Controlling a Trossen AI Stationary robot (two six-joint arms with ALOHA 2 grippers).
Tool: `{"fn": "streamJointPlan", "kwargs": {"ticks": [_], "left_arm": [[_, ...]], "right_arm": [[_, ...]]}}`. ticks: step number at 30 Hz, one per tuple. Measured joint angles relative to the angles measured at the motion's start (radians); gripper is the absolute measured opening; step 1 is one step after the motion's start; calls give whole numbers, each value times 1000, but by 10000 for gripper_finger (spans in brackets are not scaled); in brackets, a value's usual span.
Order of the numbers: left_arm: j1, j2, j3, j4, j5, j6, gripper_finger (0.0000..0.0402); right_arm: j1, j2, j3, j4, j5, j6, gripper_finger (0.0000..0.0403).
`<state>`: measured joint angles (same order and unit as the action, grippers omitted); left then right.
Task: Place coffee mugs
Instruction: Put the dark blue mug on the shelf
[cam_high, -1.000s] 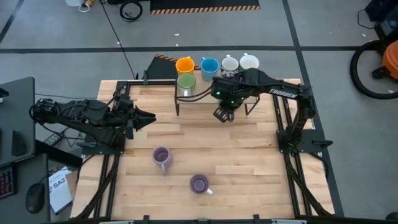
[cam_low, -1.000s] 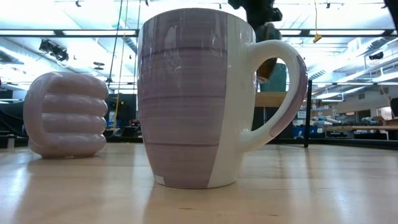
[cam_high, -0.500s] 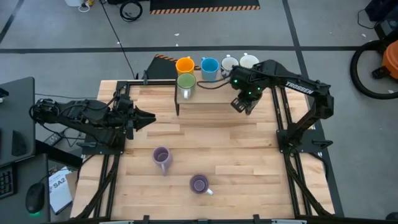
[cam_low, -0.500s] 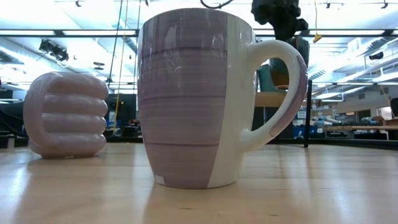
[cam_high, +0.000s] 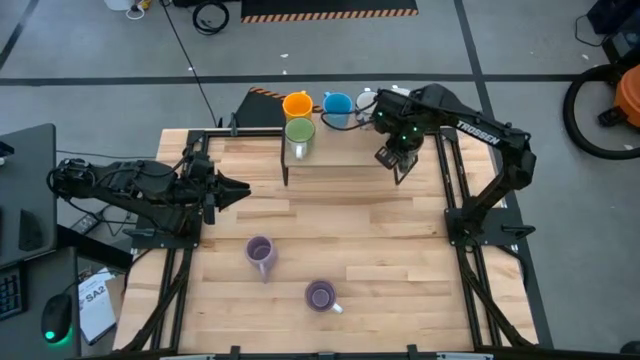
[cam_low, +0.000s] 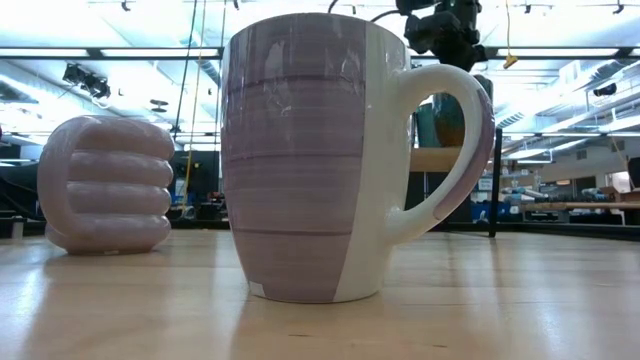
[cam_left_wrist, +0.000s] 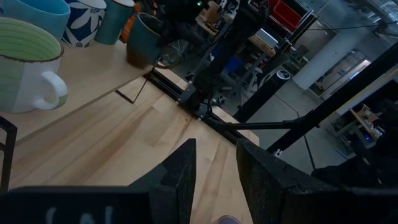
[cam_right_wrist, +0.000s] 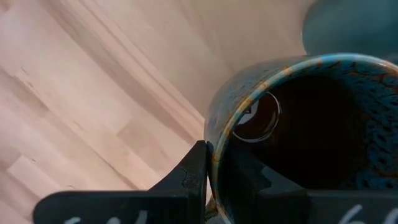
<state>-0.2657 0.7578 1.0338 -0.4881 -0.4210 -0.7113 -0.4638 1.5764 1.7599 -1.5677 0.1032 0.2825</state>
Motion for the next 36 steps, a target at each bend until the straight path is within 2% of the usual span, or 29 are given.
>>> {"fn": "streamJointPlan", "kwargs": {"ticks": [18, 36], "left_arm": [[0, 0, 0, 1, -4, -2, 121], [0, 0, 0, 2, -3, -3, 121]], "right_arm": [[-75, 0, 0, 22, -40, -77, 47], [-75, 1, 0, 33, -48, -112, 49]]}}
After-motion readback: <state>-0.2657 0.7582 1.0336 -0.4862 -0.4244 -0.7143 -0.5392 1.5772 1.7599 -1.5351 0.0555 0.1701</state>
